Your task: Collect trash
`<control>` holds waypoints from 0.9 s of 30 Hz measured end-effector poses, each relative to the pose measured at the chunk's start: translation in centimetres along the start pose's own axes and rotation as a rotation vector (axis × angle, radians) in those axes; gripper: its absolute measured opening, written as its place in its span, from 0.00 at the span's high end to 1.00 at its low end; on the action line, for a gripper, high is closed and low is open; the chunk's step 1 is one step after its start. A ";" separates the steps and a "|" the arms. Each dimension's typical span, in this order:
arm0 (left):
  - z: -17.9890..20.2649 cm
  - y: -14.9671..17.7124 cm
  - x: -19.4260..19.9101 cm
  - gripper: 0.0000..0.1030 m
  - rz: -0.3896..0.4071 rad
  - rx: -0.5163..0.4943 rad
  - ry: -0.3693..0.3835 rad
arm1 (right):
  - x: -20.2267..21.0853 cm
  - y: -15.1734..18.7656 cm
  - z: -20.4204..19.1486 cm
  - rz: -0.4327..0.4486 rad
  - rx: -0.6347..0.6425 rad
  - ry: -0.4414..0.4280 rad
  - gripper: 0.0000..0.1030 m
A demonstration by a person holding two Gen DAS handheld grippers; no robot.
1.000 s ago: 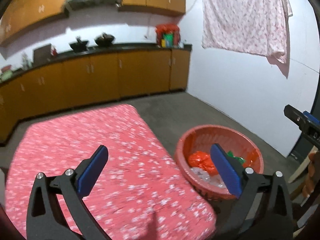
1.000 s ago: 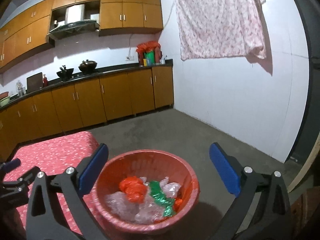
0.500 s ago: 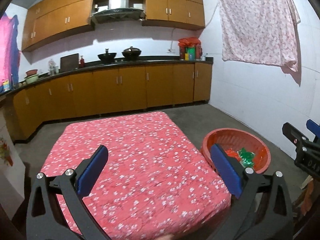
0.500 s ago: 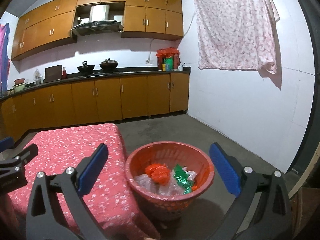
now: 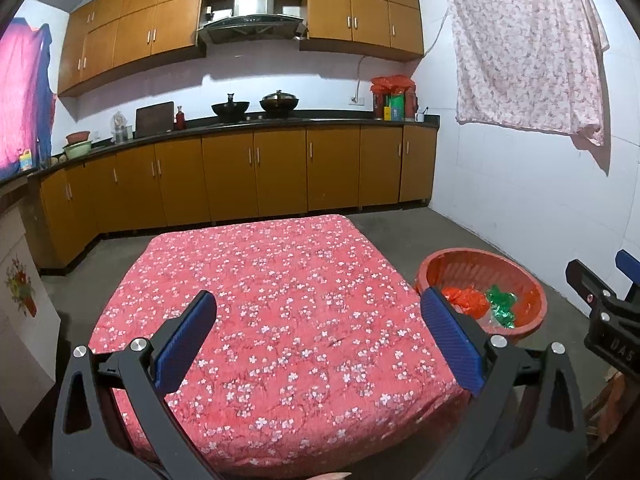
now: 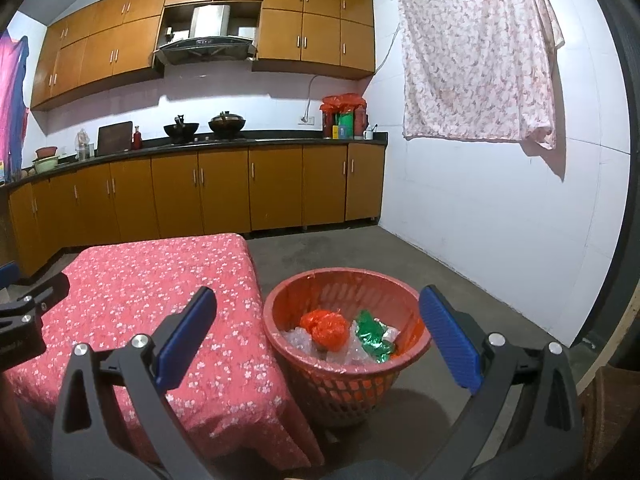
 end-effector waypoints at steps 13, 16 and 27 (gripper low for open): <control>0.2 0.5 0.7 0.02 0.009 -0.003 0.018 | 0.5 0.4 -0.2 0.005 0.002 0.005 0.04; 0.3 0.5 0.7 0.02 0.009 -0.003 0.018 | 0.5 0.3 0.0 0.003 -0.002 0.004 0.04; 0.6 0.3 0.4 0.02 -0.005 0.004 0.031 | 0.4 0.2 0.2 -0.006 -0.015 0.004 0.04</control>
Point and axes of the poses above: each gripper's, at about its wrist camera, not at the fingertips, and x roughly against the way its jaws point, z to its right, y to its underside, the point moved 3 cm from there along -x, roughly the way its jaws point, and after that the axes turned 1 degree about z, right-handed, at the moved point
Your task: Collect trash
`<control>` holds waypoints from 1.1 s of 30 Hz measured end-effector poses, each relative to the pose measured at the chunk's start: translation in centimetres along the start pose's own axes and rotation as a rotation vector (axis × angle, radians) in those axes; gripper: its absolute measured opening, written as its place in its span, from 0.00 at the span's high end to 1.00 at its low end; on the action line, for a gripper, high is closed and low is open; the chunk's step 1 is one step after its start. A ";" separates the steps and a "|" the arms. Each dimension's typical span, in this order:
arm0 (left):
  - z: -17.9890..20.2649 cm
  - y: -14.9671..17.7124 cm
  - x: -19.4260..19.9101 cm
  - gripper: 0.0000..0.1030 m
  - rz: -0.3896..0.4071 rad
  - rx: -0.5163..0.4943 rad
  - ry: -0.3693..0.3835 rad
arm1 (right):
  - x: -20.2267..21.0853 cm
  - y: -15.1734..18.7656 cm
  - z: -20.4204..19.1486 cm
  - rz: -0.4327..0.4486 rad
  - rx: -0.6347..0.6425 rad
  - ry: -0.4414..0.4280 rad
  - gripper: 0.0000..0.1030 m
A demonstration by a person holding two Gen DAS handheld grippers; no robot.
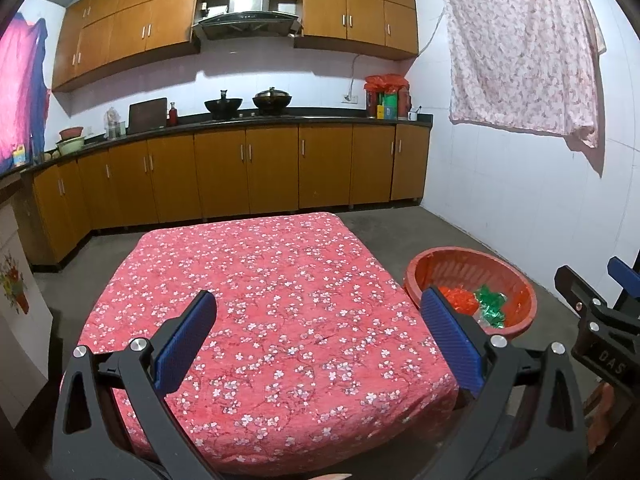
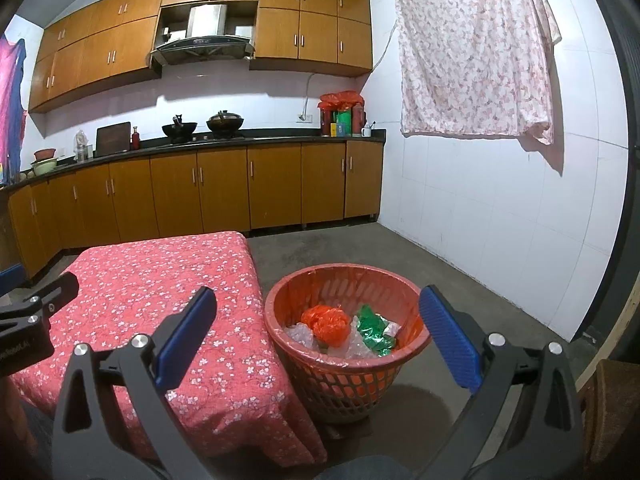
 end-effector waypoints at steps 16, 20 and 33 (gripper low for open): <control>0.3 0.1 0.0 0.02 -0.006 -0.003 0.002 | -0.2 0.1 0.2 -0.005 -0.004 -0.001 0.04; 0.3 0.0 0.0 0.02 -0.007 -0.004 0.004 | -0.4 0.2 0.1 -0.009 -0.006 -0.002 0.04; 0.3 0.0 0.0 0.02 -0.010 -0.002 0.006 | -0.6 0.4 0.0 -0.016 -0.011 -0.001 0.04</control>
Point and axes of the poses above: each gripper's, at about its wrist camera, not at the fingertips, and x roughly against the way its jaws point, z to its right, y to its underside, the point moved 3 cm from there along -x, roughly the way its jaws point, and after that the axes turned 1 degree about z, right-handed, at the moved point
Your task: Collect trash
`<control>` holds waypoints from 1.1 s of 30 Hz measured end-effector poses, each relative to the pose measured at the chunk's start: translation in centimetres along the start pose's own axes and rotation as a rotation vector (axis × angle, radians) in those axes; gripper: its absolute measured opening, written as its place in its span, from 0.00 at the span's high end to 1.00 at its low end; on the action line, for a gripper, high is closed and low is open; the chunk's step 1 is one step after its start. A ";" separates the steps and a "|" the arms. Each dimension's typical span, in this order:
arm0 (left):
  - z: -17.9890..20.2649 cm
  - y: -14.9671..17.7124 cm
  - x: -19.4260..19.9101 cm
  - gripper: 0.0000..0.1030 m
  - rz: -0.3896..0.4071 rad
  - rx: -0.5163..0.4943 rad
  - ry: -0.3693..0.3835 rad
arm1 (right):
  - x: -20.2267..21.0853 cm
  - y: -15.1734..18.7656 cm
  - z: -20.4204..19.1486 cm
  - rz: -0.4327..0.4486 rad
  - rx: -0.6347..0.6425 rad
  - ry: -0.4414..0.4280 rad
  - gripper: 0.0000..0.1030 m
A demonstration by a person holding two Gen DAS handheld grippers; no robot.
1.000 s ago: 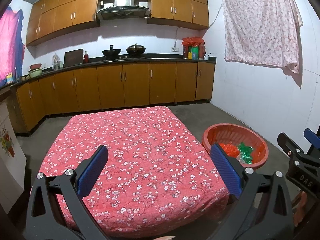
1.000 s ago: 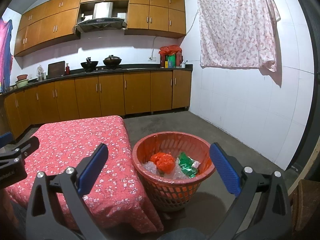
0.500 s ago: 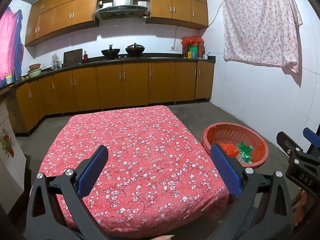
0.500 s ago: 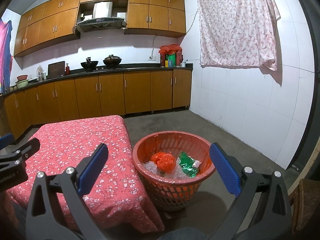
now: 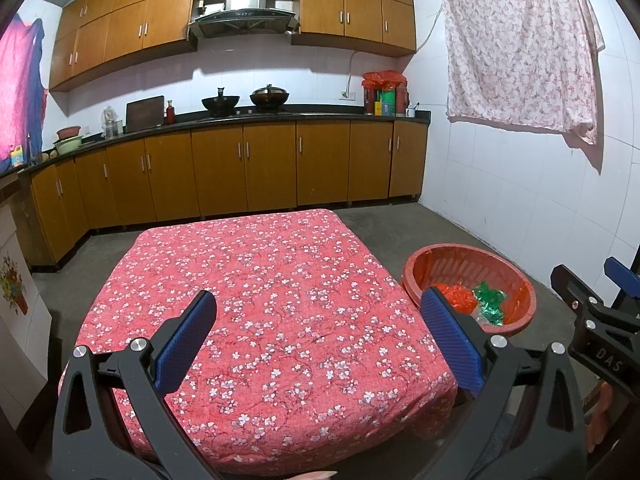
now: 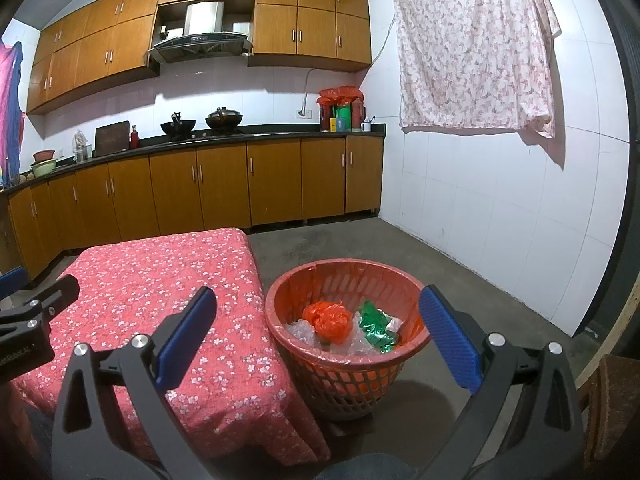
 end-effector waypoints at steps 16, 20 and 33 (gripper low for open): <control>0.0 0.1 0.0 0.02 -0.003 -0.002 0.002 | -0.1 0.0 0.0 -0.001 -0.001 0.000 0.04; 0.1 0.3 -0.1 0.02 -0.003 -0.003 0.001 | -0.1 0.0 0.0 -0.001 -0.001 -0.001 0.04; 0.0 0.4 -0.2 0.02 -0.007 -0.007 0.005 | -0.2 0.3 -0.2 -0.006 -0.002 -0.001 0.04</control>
Point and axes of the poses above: each gripper's, at about its wrist camera, not at the fingertips, and x roughly against the way its jaws point, z to its right, y to its underside, the point moved 3 cm from there along -x, roughly the way its jaws point, and after that the axes turned 1 degree about z, right-handed, at the moved point
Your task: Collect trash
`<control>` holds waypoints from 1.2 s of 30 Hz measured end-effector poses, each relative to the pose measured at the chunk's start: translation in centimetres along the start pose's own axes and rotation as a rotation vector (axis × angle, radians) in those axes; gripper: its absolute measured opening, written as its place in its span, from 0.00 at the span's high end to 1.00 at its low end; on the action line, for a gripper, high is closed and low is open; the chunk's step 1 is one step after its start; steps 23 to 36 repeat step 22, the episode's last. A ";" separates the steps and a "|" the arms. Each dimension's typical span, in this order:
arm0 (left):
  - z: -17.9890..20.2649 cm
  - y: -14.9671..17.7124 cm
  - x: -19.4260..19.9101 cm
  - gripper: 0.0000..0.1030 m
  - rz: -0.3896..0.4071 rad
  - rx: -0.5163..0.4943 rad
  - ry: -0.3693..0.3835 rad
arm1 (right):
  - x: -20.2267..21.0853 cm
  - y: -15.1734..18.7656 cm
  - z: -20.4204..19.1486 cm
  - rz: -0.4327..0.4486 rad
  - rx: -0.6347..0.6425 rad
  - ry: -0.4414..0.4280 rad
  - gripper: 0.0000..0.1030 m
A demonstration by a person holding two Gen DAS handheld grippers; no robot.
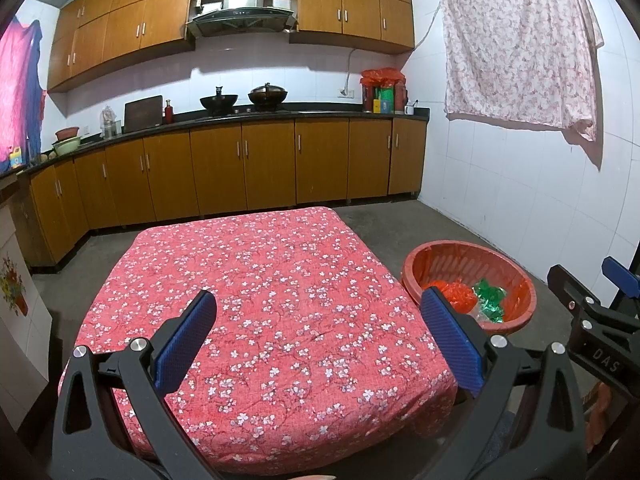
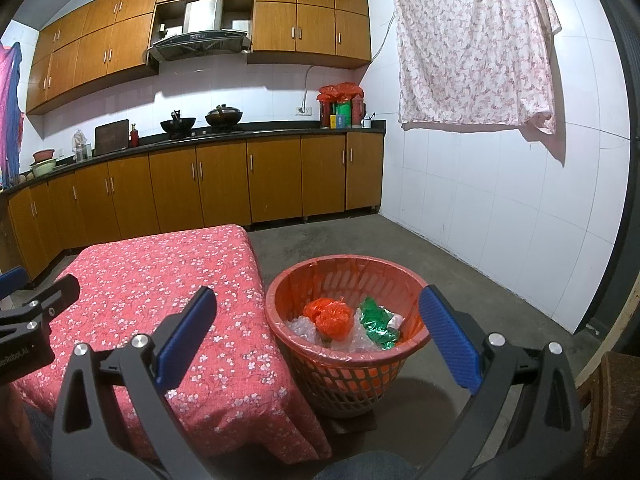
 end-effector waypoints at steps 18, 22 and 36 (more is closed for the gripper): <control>-0.6 0.2 -0.2 0.02 -0.007 0.003 0.003 | 0.1 -0.2 0.0 -0.001 0.000 0.000 0.04; -0.6 0.2 -0.1 0.02 -0.008 0.003 0.003 | 0.0 0.0 0.0 -0.002 -0.001 0.000 0.04; -0.6 0.2 -0.1 0.02 -0.008 0.003 0.003 | 0.0 0.0 0.0 -0.002 -0.001 0.000 0.04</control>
Point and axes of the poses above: each gripper's, at about its wrist camera, not at the fingertips, and x roughly against the way its jaws point, z to its right, y to its underside, the point moved 3 cm from there along -x, roughly the way its jaws point, and after that the axes turned 1 degree about z, right-handed, at the moved point
